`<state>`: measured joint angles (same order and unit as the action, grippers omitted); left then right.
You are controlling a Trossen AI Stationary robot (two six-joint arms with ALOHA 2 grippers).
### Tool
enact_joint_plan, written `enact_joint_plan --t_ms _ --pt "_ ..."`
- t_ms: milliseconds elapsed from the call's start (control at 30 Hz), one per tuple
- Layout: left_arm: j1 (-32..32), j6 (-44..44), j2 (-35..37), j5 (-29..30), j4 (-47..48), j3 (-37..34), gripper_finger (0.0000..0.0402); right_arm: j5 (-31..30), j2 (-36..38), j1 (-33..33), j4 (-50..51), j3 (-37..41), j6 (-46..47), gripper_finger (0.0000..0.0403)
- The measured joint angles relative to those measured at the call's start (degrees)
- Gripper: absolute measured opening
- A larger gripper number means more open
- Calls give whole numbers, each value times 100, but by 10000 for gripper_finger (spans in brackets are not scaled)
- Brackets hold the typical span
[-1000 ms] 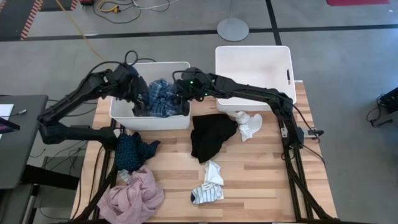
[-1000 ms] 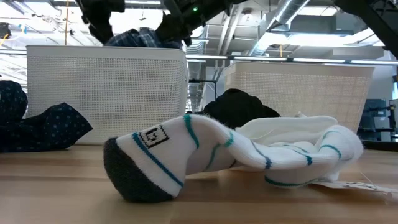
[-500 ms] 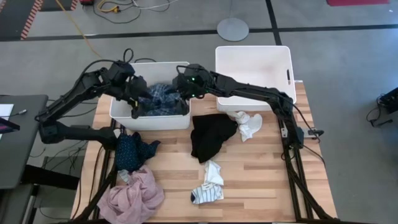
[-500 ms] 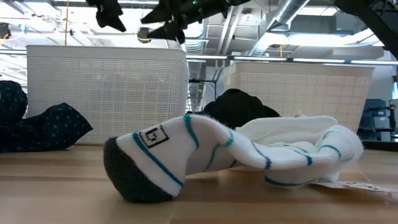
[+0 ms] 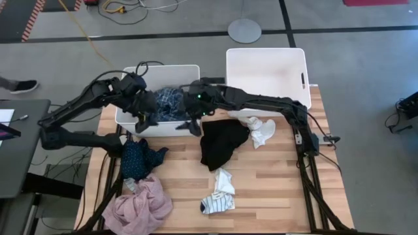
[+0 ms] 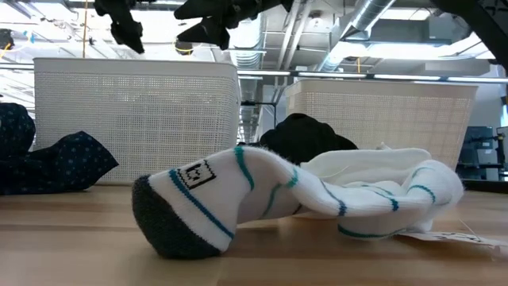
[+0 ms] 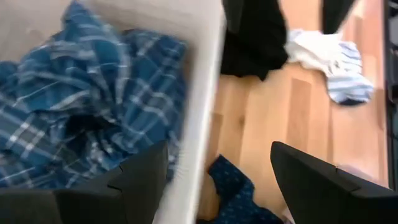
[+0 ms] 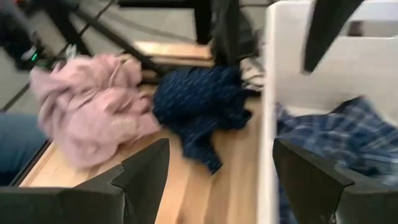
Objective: Sort clothes
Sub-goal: Put the white patterned sock into the right laundry bin
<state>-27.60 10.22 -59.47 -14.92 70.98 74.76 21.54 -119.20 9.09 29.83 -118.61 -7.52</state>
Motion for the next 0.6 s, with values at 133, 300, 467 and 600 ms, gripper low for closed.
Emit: enact_joint_plan --t_ms 133,300,467,600 --pt "392 -35 266 -3 -80 0 277 2 0 -236 249 0 -228 302" --pt "949 -324 665 -2 -354 0 277 2 55 -504 405 0 -338 302" --pt "1512 -656 1066 0 -768 0 277 0 279 -773 662 -2 -448 302" --pt "1939 -917 1294 -1 -1123 0 277 0 504 -1055 992 -4 -456 302"
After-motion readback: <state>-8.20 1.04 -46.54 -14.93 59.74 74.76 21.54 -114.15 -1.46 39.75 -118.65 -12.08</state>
